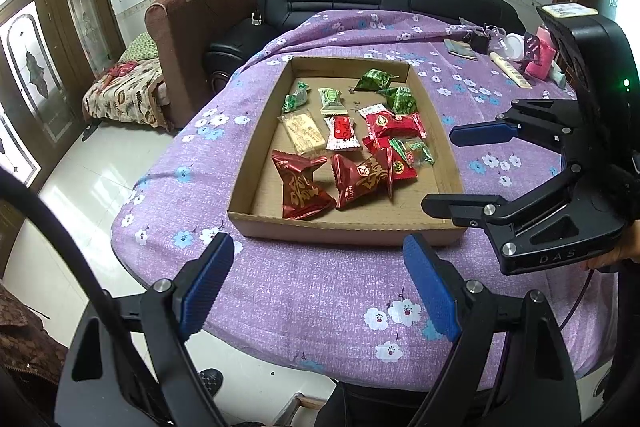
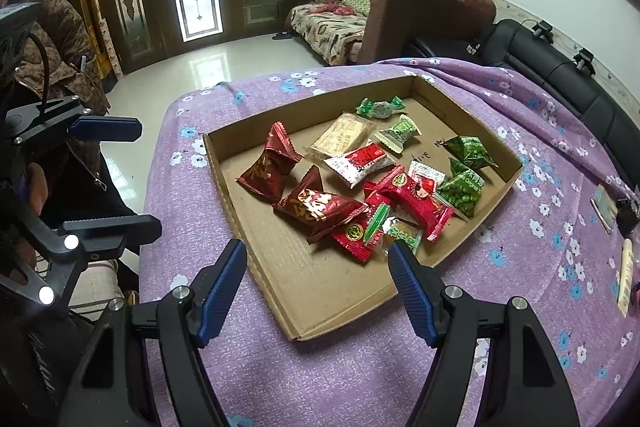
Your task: Organize snacks
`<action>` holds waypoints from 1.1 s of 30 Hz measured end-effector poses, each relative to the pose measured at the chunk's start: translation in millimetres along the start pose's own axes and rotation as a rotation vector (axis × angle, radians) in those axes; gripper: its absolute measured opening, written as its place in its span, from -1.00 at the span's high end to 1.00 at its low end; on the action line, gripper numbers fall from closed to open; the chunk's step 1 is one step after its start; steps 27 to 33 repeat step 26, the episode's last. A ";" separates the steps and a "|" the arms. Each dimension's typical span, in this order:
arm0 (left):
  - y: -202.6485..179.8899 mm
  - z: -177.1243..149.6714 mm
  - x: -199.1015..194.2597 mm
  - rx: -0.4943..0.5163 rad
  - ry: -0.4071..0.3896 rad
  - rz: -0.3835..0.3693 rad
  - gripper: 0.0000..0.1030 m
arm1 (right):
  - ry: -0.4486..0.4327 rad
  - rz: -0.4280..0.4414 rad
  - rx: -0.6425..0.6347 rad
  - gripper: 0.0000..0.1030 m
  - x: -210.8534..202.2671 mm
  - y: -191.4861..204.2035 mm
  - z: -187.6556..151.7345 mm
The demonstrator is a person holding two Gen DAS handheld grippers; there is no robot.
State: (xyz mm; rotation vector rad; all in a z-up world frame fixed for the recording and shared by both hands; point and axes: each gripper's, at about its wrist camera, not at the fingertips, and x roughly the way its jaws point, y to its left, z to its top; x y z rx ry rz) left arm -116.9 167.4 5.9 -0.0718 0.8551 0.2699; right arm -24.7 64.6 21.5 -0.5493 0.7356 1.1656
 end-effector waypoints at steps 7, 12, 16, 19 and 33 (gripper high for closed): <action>0.1 0.0 0.9 -0.002 0.002 -0.002 -0.69 | 0.002 0.007 -0.014 -0.42 -0.2 1.9 0.0; 0.8 0.0 1.7 -0.002 0.003 -0.002 -0.69 | 0.004 0.012 -0.016 -0.42 -0.2 1.5 0.2; 1.3 1.7 3.5 -0.008 0.008 0.006 -0.69 | 0.003 0.016 -0.017 -0.42 0.3 0.8 0.6; 0.9 5.0 3.6 -0.005 -0.003 0.016 -0.68 | 0.000 0.021 -0.016 -0.42 0.2 -0.2 1.3; 5.0 12.8 3.8 -0.024 -0.008 0.026 -0.68 | -0.021 0.046 -0.012 -0.42 -1.9 0.5 4.1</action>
